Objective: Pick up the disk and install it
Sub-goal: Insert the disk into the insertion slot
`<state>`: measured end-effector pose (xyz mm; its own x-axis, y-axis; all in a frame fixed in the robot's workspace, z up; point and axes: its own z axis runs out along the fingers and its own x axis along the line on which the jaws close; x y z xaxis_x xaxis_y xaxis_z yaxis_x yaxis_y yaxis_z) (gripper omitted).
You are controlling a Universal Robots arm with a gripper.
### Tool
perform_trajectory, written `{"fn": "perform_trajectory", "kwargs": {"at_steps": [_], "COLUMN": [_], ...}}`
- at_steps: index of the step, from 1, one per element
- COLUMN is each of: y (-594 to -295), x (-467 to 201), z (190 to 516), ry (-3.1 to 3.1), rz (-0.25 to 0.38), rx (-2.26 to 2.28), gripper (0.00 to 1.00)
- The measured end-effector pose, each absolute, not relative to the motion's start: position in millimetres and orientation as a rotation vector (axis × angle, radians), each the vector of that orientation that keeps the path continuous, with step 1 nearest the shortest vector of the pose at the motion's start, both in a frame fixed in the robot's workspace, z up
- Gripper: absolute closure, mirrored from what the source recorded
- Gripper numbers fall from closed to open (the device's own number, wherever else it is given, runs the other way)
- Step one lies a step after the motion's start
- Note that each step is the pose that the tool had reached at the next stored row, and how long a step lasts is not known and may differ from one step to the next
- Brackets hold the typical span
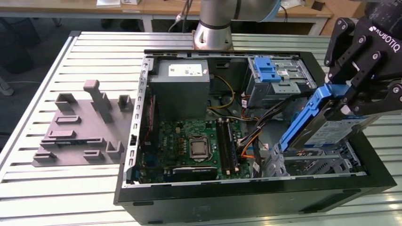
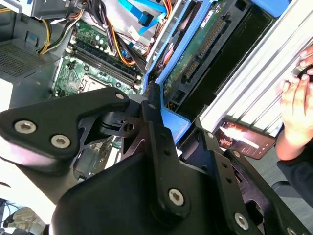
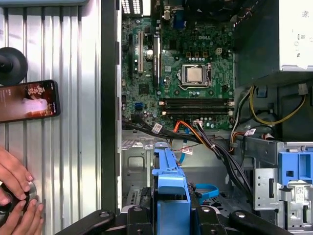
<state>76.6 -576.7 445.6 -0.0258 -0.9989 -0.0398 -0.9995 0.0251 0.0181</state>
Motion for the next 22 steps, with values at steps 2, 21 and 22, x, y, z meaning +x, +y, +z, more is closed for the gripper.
{"fn": "perform_trajectory", "kwargs": {"at_steps": [2, 21, 22], "y": [-576.7, -576.7, -576.7], "x": [76.7, 76.7, 76.7], "z": [444.3, 429.3, 428.6], "ry": [2.238, 2.238, 2.238], "rz": [0.064, 0.063, 0.064], "rx": [-2.181, -2.182, -2.182], "gripper": [0.64, 0.57, 0.57]}}
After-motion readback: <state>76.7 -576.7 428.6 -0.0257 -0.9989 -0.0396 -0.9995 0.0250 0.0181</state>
